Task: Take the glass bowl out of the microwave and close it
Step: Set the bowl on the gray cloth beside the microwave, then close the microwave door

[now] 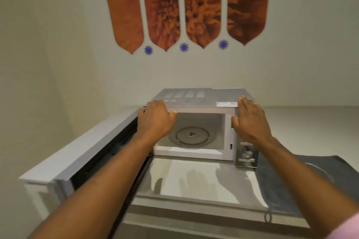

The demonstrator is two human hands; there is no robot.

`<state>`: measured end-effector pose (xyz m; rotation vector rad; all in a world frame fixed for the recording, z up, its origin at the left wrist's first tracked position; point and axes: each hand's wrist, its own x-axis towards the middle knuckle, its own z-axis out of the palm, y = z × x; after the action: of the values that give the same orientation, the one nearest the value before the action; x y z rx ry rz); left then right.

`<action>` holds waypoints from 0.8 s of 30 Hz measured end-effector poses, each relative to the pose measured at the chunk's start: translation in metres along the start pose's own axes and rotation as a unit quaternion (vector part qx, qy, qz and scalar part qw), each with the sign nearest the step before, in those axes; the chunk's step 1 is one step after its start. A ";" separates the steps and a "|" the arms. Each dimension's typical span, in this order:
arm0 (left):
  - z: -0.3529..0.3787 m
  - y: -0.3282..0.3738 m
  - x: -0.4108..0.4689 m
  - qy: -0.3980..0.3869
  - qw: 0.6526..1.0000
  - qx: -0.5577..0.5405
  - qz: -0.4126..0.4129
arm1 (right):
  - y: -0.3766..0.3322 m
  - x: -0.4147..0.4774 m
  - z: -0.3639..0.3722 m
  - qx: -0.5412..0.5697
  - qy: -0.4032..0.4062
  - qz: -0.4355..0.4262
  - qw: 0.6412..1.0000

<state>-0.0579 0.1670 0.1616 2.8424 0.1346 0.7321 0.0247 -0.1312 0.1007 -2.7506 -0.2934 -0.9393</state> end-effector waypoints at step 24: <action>-0.040 -0.039 0.015 -0.220 0.974 0.030 -0.038 | -0.004 0.001 -0.013 -0.024 -0.068 0.008 0.997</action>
<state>-0.0654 0.2140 0.1947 2.9555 0.1961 0.0716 0.0168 -0.1303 0.1116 -2.8607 -0.2747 -0.7674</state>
